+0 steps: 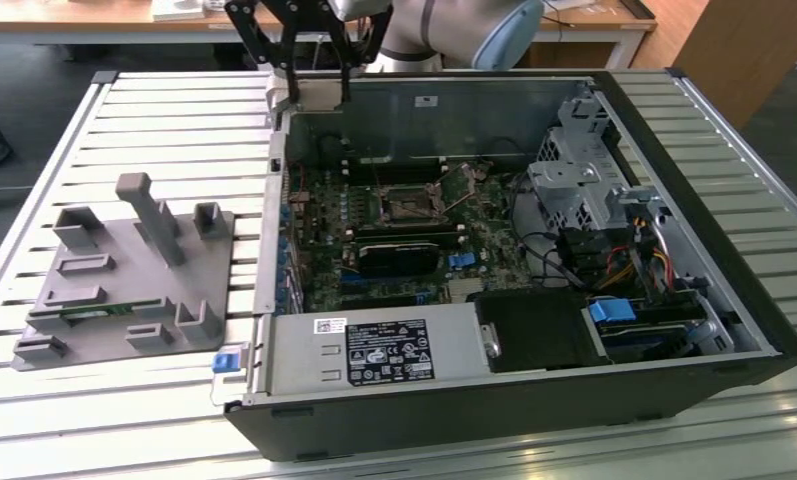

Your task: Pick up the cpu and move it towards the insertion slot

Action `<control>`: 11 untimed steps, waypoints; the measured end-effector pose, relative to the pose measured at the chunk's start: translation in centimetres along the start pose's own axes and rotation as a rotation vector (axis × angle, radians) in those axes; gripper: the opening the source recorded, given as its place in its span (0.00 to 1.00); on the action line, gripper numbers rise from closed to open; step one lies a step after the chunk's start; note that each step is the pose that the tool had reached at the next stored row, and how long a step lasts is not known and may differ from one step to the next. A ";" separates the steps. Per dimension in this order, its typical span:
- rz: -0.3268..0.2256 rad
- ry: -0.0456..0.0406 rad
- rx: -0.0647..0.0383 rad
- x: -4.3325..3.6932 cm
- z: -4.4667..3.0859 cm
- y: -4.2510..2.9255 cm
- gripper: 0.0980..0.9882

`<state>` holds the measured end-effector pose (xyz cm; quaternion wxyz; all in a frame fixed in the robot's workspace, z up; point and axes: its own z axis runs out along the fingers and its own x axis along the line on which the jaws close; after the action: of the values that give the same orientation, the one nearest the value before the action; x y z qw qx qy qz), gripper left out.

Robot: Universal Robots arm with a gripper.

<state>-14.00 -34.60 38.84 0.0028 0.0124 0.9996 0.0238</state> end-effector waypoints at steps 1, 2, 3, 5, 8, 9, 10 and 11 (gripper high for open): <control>0.001 0.0000 0.000 -0.15 0.03 0.09 0.50; 0.003 -0.0001 0.000 -0.29 0.06 0.19 0.50; 0.004 -0.0001 0.000 -0.44 0.09 0.29 0.50; 0.006 -0.0003 0.000 -0.73 0.16 0.49 0.50; 0.010 -0.0004 0.000 -1.19 0.26 0.83 0.50; 0.011 -0.0005 0.000 -1.35 0.29 0.95 0.50; 0.012 -0.0005 0.000 -1.52 0.32 1.05 0.50; 0.013 -0.0006 0.000 -1.73 0.36 1.14 0.50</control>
<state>-12.24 -33.49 38.54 0.0029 0.0189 0.9995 0.0237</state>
